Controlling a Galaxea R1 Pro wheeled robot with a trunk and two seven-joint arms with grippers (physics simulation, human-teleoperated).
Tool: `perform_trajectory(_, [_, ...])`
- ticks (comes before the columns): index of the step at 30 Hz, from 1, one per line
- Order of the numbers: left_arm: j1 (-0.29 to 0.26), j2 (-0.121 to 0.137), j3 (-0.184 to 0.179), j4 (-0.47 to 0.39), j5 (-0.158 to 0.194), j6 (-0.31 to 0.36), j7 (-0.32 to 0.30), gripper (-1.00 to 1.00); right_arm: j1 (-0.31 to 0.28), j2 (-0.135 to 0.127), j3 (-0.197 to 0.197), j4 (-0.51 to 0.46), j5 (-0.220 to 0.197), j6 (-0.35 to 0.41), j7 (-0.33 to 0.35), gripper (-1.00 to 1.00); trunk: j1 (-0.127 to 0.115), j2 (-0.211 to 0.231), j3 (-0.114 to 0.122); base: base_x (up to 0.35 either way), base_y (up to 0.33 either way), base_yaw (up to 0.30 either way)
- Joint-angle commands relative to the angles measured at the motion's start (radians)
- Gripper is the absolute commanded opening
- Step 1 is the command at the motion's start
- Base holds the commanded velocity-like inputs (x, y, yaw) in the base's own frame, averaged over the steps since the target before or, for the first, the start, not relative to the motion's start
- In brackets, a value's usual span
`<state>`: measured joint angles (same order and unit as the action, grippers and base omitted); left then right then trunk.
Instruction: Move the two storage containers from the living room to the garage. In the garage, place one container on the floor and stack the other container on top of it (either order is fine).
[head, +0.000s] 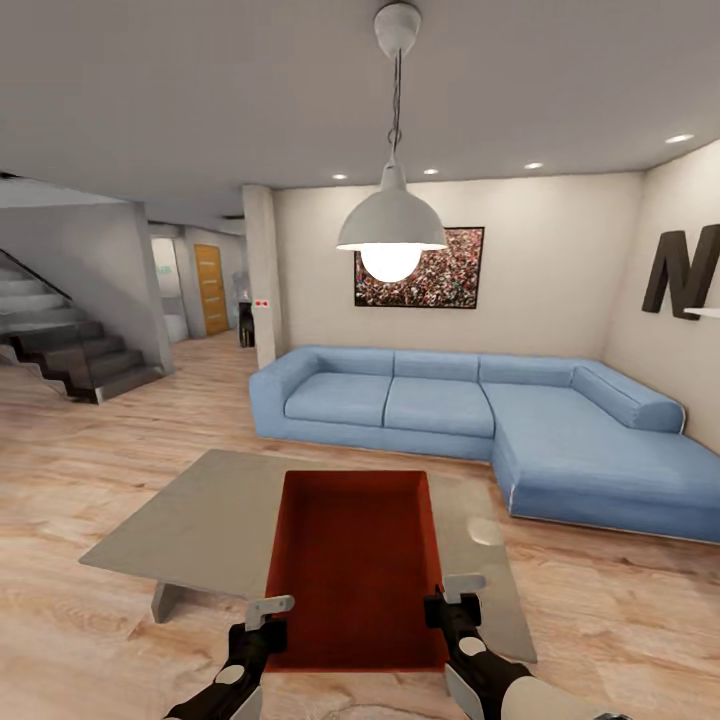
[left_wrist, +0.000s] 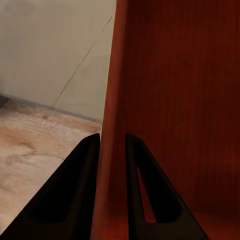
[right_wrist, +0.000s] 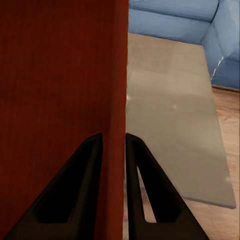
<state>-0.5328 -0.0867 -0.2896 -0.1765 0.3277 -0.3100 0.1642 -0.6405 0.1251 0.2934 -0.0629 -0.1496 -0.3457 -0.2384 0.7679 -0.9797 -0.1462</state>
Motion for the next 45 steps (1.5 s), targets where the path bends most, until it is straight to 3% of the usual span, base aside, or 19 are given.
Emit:
perform_trajectory(1, [-0.001,0.002,0.018,-0.003,-0.011,0.002,0.009,-1.00,-0.001,-0.002,-0.040,0.000,0.005,0.002,0.025,-1.00,0.000,-0.001,-0.001,0.000,0.000,0.300])
perform_trajectory(45, [-0.001,0.003,0.018,-0.003,-0.012,0.002,0.009,-1.00,-0.002,-0.003,-0.040,-0.001,0.005,0.002,0.027,-1.00,0.000,-0.001,-0.001,0.000,0.000,0.300])
